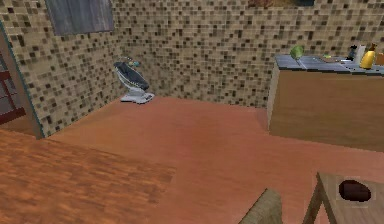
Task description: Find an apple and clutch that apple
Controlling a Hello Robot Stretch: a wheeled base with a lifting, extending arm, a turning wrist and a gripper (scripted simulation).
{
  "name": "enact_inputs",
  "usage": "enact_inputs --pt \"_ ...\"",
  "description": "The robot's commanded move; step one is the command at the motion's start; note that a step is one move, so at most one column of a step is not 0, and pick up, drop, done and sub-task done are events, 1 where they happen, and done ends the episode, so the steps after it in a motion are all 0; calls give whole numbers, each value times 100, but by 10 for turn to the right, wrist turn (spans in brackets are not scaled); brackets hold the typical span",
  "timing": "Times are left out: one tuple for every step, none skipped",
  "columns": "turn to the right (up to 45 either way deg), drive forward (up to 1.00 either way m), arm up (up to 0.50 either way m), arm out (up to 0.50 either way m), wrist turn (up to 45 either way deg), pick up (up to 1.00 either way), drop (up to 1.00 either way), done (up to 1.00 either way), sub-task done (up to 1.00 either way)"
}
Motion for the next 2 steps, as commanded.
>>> enact_inputs --pt "0 0 0 32 0 0 0 0 0" --pt "0 0 0 0 450 0 0 0 0"
